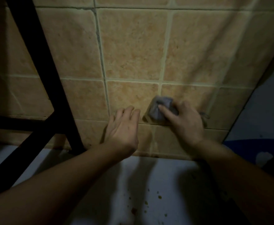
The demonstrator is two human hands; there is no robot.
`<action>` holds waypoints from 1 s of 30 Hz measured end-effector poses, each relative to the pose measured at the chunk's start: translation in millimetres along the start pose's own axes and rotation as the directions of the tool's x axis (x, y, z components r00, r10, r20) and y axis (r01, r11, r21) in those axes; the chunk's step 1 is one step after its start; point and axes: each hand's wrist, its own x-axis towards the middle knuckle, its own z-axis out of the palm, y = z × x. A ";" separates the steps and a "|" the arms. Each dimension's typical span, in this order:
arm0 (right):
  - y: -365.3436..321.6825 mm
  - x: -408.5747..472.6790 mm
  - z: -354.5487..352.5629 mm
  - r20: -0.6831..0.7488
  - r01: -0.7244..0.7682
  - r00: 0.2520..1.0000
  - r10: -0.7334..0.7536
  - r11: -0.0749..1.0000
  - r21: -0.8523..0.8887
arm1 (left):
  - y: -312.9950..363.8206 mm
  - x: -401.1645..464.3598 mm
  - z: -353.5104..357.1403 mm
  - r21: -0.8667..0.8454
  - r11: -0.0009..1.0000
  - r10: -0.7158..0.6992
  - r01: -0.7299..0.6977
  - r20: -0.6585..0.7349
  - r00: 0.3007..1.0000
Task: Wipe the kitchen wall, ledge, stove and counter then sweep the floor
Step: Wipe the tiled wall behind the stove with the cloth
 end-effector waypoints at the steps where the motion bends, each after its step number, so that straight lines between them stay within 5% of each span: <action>1: 1.4 -11.8 4.2 0.073 0.015 0.997 -0.015 1.000 0.000 | 4.8 -0.1 2.8 -0.005 1.000 0.007 -0.007 0.008 1.000; 5: 7.1 -15.1 0.7 0.129 0.244 0.962 -0.239 0.969 -0.028 | 18.2 1.3 4.0 -0.008 0.999 0.035 -0.035 0.020 0.999; 7: 9.0 3.6 -15.1 -0.003 0.061 0.998 -0.061 0.998 0.006 | 24.7 5.7 0.3 -0.016 0.998 0.055 -0.055 0.001 0.998; 10: 22.9 31.3 -39.0 -0.191 -0.265 0.947 0.257 0.964 -0.018 | 34.1 13.0 -3.3 -0.049 0.995 0.083 -0.085 -0.034 0.996; 15: 25.5 -11.7 -24.9 -0.017 -0.249 0.969 0.248 0.965 -0.084 | 48.1 13.3 6.5 -0.073 0.989 0.126 -0.127 -0.021 0.992; 19: 28.1 -63.5 -8.0 0.194 -0.055 0.976 0.098 0.975 -0.214 | 55.4 6.6 20.9 -0.057 0.987 0.154 -0.152 0.026 0.988; 25: 45.4 -19.9 -26.8 -0.130 -0.452 0.891 0.435 0.874 -0.179 | 62.2 13.3 28.0 -0.069 0.980 0.188 -0.187 0.010 0.982; 30: 30.6 -62.4 4.6 -0.065 -0.405 0.914 0.401 0.889 -0.213 | 53.1 10.3 46.7 -0.061 0.986 0.160 -0.157 0.062 0.985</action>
